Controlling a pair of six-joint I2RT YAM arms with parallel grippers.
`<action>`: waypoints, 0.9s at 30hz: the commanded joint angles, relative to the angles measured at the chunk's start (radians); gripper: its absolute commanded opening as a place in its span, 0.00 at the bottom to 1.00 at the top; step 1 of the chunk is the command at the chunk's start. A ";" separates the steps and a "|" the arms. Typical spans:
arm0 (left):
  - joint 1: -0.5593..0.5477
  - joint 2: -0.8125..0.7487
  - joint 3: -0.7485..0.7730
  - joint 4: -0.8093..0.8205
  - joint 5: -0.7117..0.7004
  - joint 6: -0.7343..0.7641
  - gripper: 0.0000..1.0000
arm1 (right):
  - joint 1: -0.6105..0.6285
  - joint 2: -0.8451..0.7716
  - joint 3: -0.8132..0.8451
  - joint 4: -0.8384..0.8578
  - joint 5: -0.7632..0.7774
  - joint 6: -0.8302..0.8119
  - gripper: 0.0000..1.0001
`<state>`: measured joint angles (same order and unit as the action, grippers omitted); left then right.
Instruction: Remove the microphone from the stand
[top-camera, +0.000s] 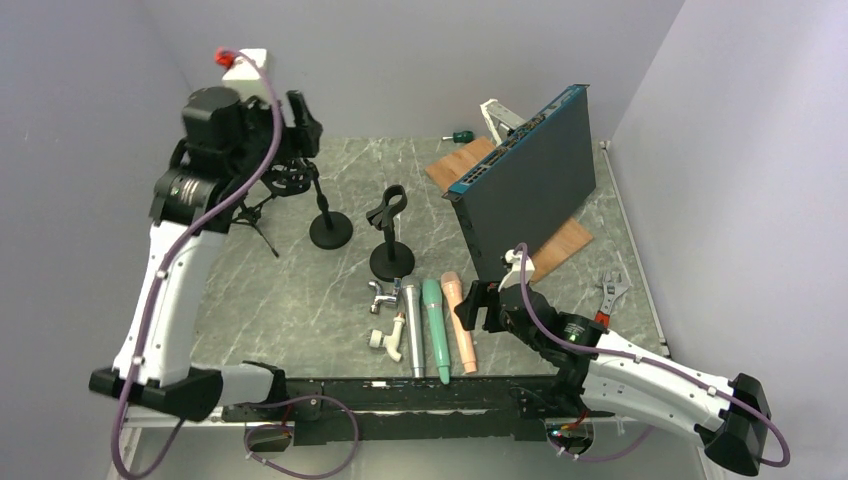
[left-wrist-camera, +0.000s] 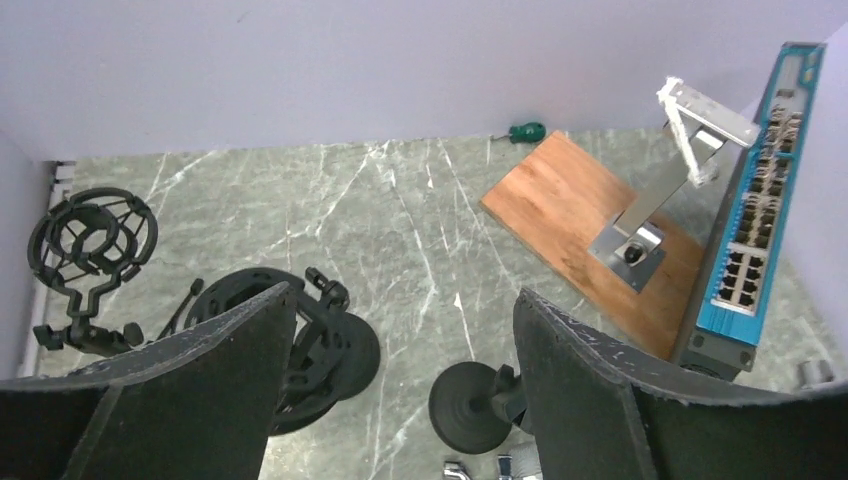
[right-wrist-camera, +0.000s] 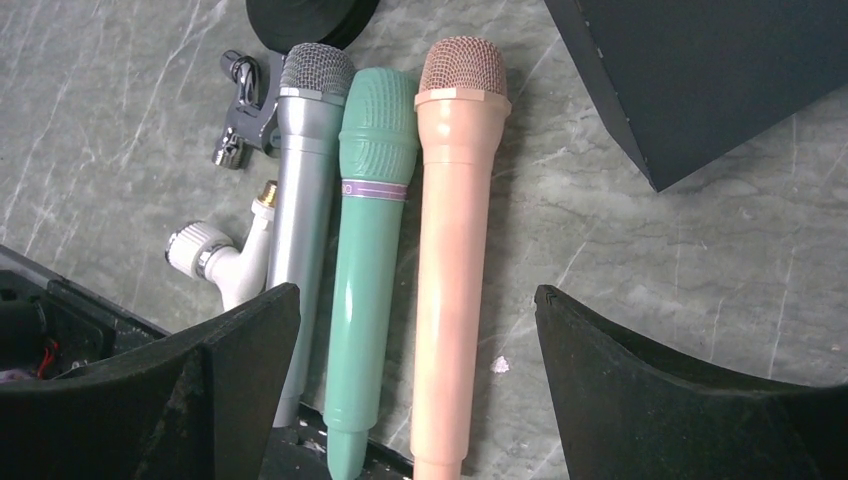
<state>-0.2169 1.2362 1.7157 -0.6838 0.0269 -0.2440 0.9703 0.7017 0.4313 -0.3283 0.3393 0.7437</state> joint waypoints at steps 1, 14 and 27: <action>-0.146 0.162 0.162 -0.184 -0.244 0.165 0.82 | 0.003 -0.013 0.030 0.023 -0.003 0.001 0.89; -0.372 0.536 0.395 -0.313 -0.743 0.338 0.74 | 0.003 -0.043 0.024 -0.021 0.018 0.008 0.89; -0.394 0.587 0.308 -0.277 -0.877 0.315 0.63 | 0.004 -0.047 0.013 -0.015 0.020 0.011 0.89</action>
<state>-0.6064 1.8259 2.0319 -0.9863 -0.7879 0.0673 0.9703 0.6601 0.4309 -0.3527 0.3397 0.7448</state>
